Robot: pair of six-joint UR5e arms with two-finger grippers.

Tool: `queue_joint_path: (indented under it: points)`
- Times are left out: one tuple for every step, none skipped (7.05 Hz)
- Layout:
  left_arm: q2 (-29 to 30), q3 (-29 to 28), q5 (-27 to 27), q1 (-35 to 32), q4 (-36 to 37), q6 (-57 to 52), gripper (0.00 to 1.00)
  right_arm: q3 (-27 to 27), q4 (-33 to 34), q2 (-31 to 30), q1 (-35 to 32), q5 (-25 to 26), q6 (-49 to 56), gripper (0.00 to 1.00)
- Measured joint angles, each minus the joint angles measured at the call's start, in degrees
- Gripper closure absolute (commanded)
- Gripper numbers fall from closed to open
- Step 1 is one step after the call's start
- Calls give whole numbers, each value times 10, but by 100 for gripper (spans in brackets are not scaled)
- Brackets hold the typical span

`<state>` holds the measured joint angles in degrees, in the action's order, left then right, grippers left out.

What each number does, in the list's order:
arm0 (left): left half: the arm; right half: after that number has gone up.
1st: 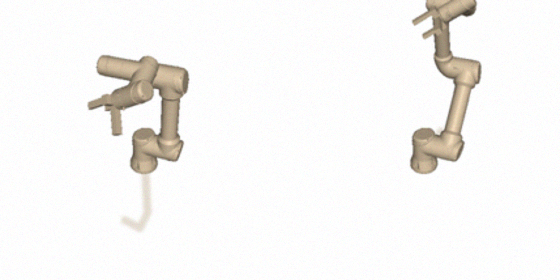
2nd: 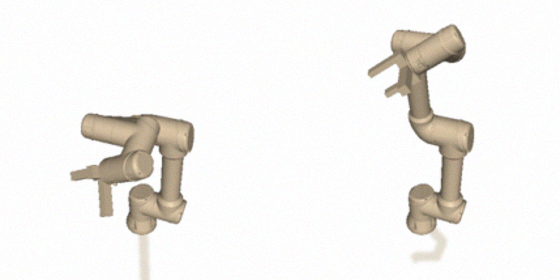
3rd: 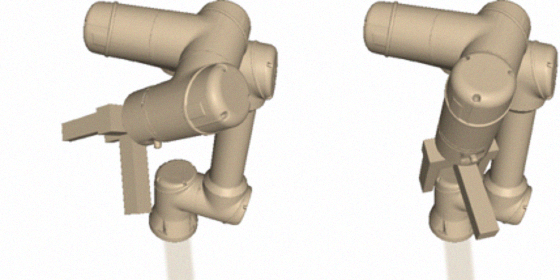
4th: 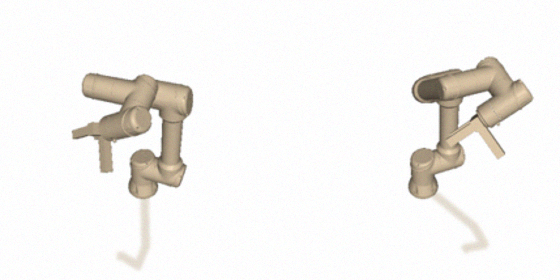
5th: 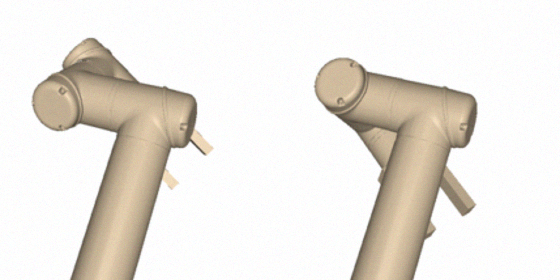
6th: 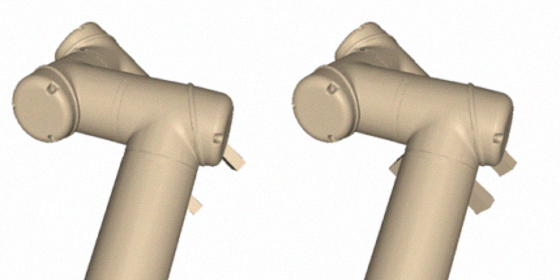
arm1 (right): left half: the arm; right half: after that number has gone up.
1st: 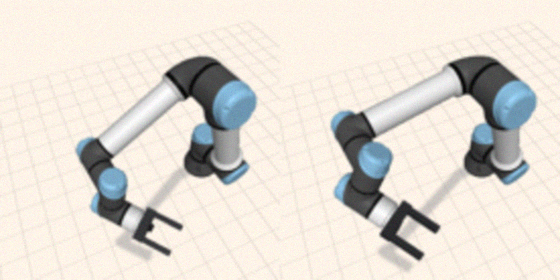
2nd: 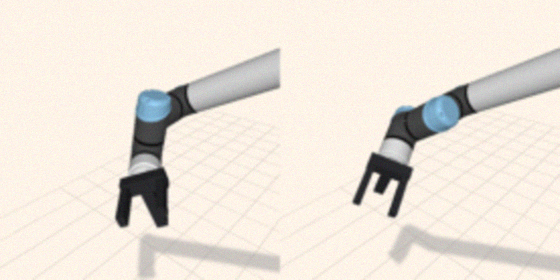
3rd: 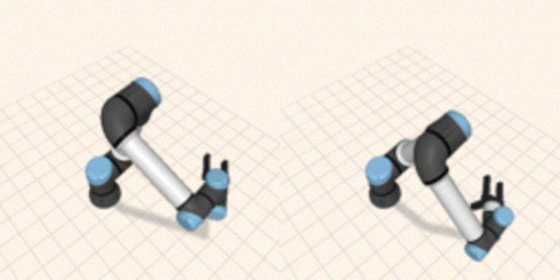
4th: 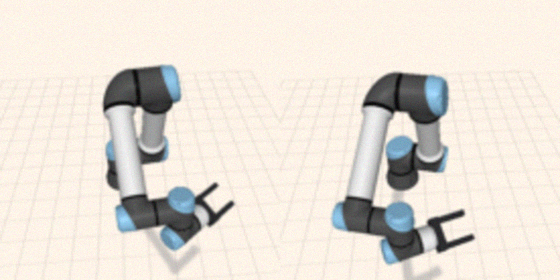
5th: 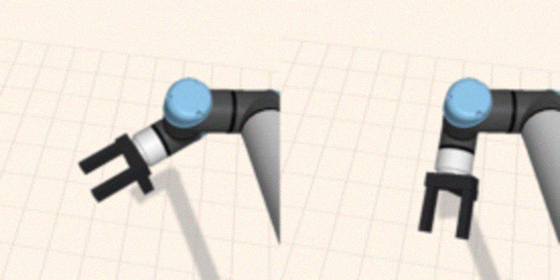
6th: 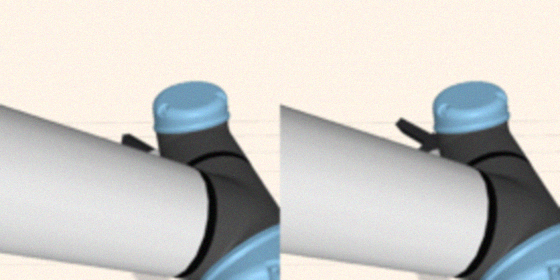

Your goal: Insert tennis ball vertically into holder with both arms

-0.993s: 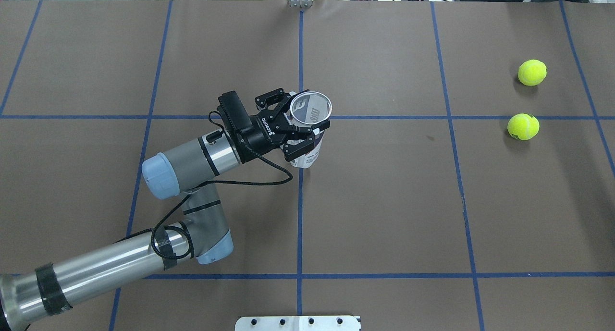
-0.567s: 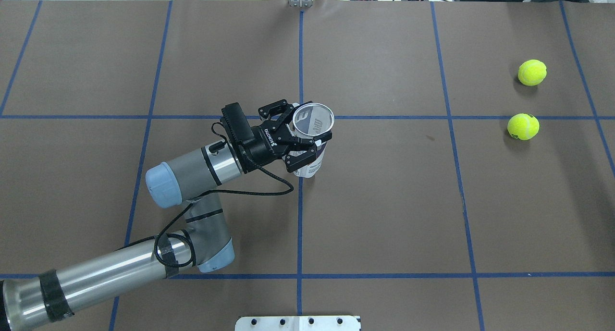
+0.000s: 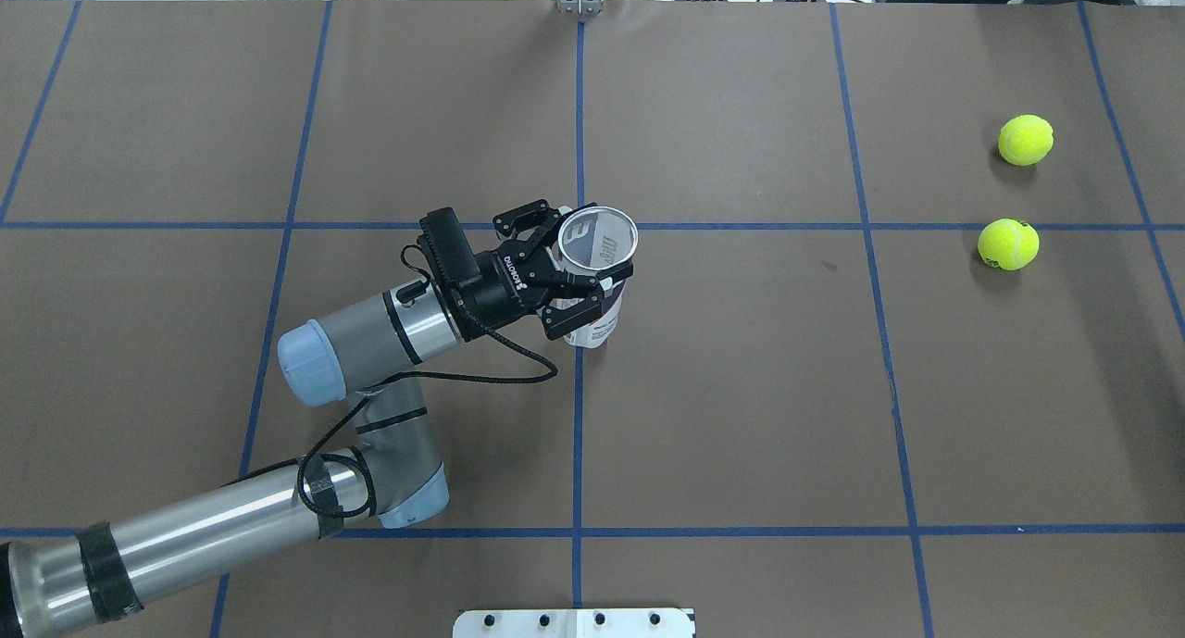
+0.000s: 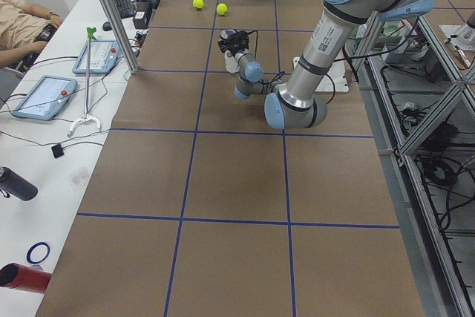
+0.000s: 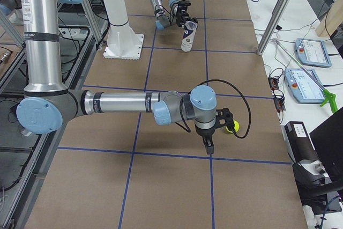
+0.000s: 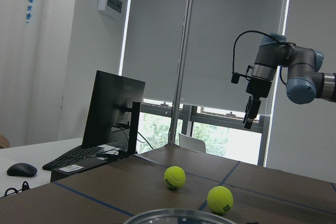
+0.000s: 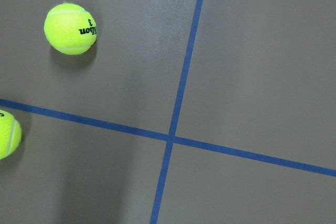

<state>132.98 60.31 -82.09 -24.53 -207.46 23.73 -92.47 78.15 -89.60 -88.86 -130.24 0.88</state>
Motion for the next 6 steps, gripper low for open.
queue_joint_path:
  points:
    - [0, -3, 0, 1, 0, 0, 23, 0, 0, 0, 0, -1, 0, 0]
    - [0, -6, 0, 2, 0, 0, 23, 0, 0, 0, 0, -4, -1, 0]
    - [1, -7, 0, 5, 0, 1, 23, 0, 0, 0, 0, -14, -2, 0]
    - [1, -8, 0, 6, 0, 1, 23, 0, 0, 2, 0, -28, -8, 0]
    - [2, -7, 0, 7, 0, 1, 23, -4, -1, 4, 0, -44, -32, 0]
    - [2, -7, 1, 7, 0, 1, 23, -17, -1, 6, 5, -58, -76, 0]
